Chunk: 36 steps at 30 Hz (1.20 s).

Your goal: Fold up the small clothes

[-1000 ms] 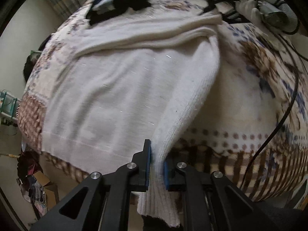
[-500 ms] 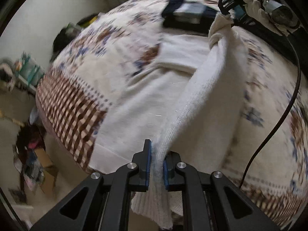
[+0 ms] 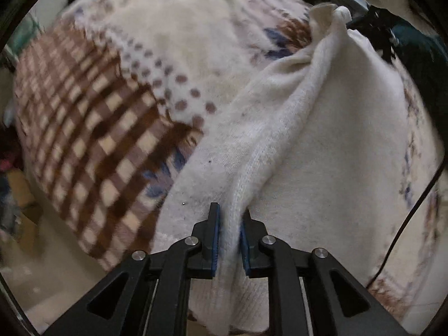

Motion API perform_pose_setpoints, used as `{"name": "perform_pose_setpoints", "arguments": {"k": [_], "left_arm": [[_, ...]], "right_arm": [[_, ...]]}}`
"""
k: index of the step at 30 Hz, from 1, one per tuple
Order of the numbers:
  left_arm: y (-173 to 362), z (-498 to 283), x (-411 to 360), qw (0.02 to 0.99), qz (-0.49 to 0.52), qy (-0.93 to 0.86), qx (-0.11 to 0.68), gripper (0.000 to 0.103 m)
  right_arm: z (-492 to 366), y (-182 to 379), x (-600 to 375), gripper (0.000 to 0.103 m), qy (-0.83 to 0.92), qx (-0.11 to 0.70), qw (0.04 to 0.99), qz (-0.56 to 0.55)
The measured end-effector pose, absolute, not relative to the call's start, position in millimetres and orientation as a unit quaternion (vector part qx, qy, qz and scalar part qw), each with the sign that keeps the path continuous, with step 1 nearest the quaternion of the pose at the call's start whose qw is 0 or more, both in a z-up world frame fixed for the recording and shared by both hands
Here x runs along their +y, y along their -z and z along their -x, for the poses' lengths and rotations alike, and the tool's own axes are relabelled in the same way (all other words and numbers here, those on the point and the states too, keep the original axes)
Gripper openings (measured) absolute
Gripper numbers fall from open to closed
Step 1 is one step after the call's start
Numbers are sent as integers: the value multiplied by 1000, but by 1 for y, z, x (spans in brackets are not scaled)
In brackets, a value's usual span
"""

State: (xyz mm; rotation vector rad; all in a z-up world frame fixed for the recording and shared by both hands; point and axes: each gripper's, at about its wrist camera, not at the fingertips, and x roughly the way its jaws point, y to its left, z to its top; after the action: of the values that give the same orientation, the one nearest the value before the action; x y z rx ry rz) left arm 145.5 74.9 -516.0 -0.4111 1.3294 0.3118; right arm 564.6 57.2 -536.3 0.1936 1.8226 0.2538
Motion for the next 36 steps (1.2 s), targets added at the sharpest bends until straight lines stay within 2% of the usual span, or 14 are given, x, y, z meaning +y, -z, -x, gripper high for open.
{"name": "perform_pose_setpoints", "arguments": {"k": [5,7,10,14,17,18,19,23,27,28,29,30,32,36], "left_arm": [[522,-127,104,738,281,-126,601,22],[522,-116,119,730,323,-121,591,23],[514,-100,139,726,364,-123,570,31],[515,-107,141,734,335,-103,582,35],[524,-123,135,733,282,-108,609,34],[525,-124,134,738,265,-122,609,18],[526,-123,135,741,270,-121,603,12],[535,-120,148,721,285,-134,618,15],[510,-127,156,713,279,-129,630,16],[497,-130,158,719,273,-126,627,18],[479,-136,159,728,266,-122,620,29],[464,-145,159,735,260,-123,615,49],[440,-168,159,753,270,-105,591,70],[423,-249,147,780,285,-58,554,70]], "right_arm": [[-574,517,56,69,-194,764,582,-197],[-570,502,52,69,-208,748,607,-168],[-554,487,40,69,-208,735,634,-118],[-528,475,3,69,-210,724,650,-96],[-503,473,-21,69,-195,711,671,-78],[-494,471,-31,69,-186,707,678,-74],[-487,470,-41,69,-176,706,682,-75],[-471,472,-84,69,-140,706,688,-97],[-470,482,-132,69,-91,707,691,-119],[-472,484,-140,69,-85,707,691,-128],[-475,486,-148,69,-81,706,690,-136],[-478,487,-156,69,-76,704,692,-142],[-487,488,-171,69,-67,695,700,-151],[-500,493,-191,69,-65,682,706,-178]]}}
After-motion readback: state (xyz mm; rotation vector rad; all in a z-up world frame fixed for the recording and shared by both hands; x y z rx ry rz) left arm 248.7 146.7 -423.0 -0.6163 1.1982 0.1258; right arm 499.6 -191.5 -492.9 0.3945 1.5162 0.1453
